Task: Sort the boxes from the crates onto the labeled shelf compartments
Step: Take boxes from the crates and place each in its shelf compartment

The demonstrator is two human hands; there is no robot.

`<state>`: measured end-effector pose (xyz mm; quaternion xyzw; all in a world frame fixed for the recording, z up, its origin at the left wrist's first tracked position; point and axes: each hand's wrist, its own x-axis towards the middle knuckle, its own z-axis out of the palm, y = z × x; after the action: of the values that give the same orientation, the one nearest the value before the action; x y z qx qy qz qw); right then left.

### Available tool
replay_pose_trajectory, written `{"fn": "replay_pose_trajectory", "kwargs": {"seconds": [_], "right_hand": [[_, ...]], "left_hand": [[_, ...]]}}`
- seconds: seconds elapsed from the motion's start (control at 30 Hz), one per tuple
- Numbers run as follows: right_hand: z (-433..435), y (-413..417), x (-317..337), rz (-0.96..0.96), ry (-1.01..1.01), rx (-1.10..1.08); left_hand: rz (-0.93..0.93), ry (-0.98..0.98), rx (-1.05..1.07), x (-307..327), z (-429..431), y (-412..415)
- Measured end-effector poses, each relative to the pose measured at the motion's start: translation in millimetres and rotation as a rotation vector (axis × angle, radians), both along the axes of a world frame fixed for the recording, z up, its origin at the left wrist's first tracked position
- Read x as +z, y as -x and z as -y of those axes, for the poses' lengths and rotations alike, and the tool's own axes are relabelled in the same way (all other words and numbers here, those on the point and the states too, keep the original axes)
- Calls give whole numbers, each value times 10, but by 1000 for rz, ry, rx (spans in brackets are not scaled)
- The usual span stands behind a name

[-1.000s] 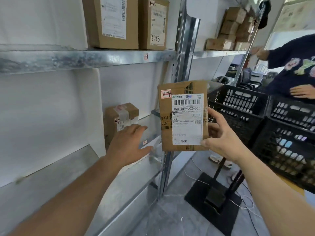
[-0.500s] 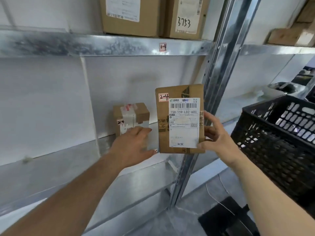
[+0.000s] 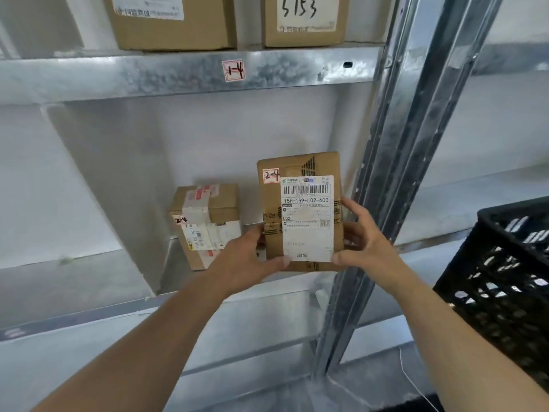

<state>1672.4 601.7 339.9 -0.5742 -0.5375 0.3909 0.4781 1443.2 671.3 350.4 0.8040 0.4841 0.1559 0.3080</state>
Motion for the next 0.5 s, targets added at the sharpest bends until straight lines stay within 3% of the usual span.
{"fn": "replay_pose_trajectory", "kwargs": {"seconds": [0.17,0.37,0.5], "right_hand": [[-288,-59,-221,67,56,43],[-690,50,-438,333,124,-116],[-903,92,-658,366,189,-185]], "left_hand": [[107,89,177,-165,-92,-216],[151,117,331,-364,-284,-548],[165,154,365,-585,-475,-656]]}}
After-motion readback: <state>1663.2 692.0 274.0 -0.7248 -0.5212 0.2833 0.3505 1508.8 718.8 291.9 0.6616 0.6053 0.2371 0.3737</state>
